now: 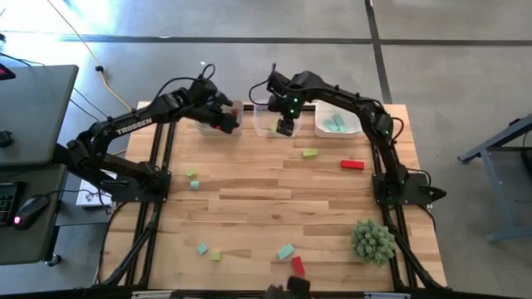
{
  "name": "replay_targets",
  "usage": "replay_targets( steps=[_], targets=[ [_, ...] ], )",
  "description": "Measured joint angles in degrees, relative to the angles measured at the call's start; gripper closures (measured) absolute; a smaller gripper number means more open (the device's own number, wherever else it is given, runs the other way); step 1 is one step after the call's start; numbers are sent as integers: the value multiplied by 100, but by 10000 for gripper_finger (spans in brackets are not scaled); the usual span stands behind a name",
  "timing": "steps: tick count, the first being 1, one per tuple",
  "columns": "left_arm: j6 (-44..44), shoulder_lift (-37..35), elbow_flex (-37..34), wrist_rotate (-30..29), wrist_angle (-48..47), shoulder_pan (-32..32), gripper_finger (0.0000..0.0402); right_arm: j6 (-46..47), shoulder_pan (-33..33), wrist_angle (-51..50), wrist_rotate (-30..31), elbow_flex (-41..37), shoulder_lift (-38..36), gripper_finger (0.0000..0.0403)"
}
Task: Sort & place blocks by color
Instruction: Put the blue block into the white bin
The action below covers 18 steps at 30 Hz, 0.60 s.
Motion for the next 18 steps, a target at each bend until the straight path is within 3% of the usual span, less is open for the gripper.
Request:
replay_targets(
  steps=[13, 18],
  targets=[
    [641, -68, 0, -93, -1250, -509, 271, 1075, 1353, -745, -185, 0, -422, 199],
    [866, -109, 0, -515, -1659, -903, 271, 1568, 2019, -859, -184, 0, -428, 199]
  ],
)
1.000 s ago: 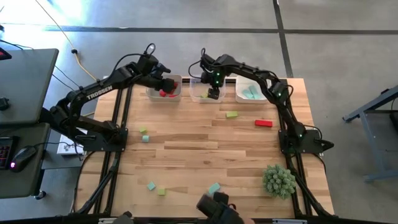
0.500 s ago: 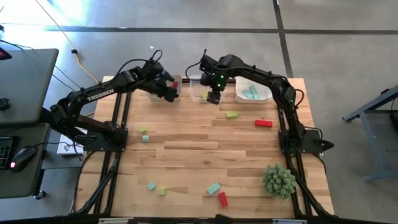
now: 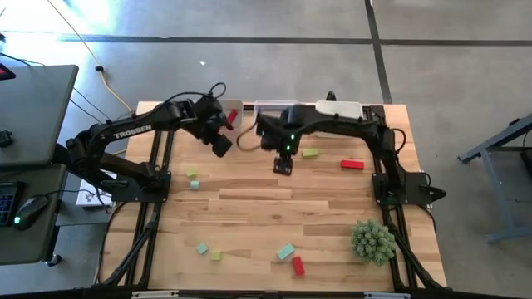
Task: Sort & place blocks by color
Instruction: Put the blue block into the white bin
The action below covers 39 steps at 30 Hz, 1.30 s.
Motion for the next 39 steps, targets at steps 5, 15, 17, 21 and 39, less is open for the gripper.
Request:
replay_targets(
  steps=[5, 15, 17, 21, 39],
  targets=[
    [101, -20, 0, -318, -270, -398, 271, 385, 658, -26, 31, 0, 0, 199],
    [-22, -20, 0, -512, -289, -1117, 271, 704, 1745, 34, 47, 0, 0, 199],
    [-85, -20, 0, -521, -289, -1251, 271, 765, 1920, 110, 133, 0, 3, 199],
    [-219, -20, 0, -521, -289, -1508, 271, 790, 2251, 170, 409, -2, 11, 199],
    [-1249, -20, 0, -520, -282, -2432, 271, 776, 3291, 791, 599, -4, 150, 169]
  ],
)
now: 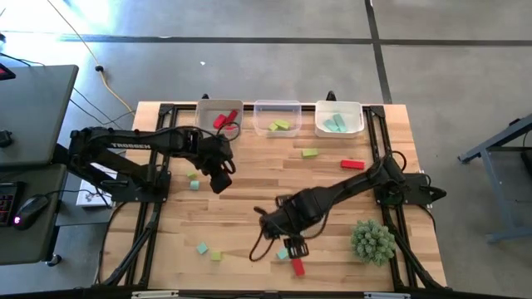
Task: Sort & place blocks by color
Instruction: Put the blue block into the white bin
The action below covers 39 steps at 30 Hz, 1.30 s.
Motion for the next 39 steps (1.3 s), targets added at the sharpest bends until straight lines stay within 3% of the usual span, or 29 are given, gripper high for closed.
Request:
replay_targets(
  steps=[8, 15, 39],
  targets=[
    [-334, 9, 0, -36, 76, -345, 271, -443, 428, 304, 74, -2, 369, 169],
    [-454, 9, 0, -415, 80, -518, 271, -602, 634, 433, 254, -2, 892, 169],
    [-770, 9, 0, -652, 80, -516, 271, 11, 698, 604, 594, -2, 1979, 181]
  ],
)
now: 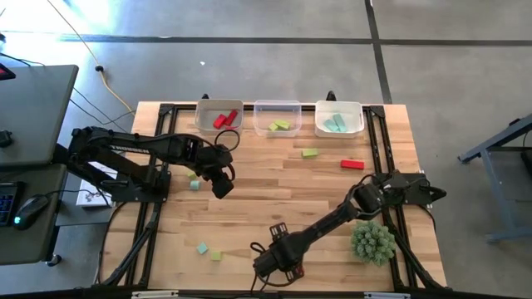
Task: Sort & place blocks by color
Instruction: Put the blue block into the white bin
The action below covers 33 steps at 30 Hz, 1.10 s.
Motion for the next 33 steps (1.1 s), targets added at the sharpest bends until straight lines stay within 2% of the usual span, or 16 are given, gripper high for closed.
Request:
replay_targets(
  steps=[5, 11, 20, 29, 33],
  targets=[
    [-1, 0, 0, -14, 2, -2, 271, 40, -3, 2, -147, 17, 70, 220],
    [8, -2, 0, -38, 0, -2, 271, 7, 0, 24, -173, 17, 72, 308],
    [13, -2, 0, -40, 2, 1, 271, -4, -156, 0, -230, -3, 2, 310],
    [-178, -2, 0, -74, 2, -4, 271, -4, -480, -436, 190, -9, -351, 310],
    [-143, -5, 0, -277, 1, -4, 271, -7, -624, -627, 406, -1, -553, 310]
  ],
)
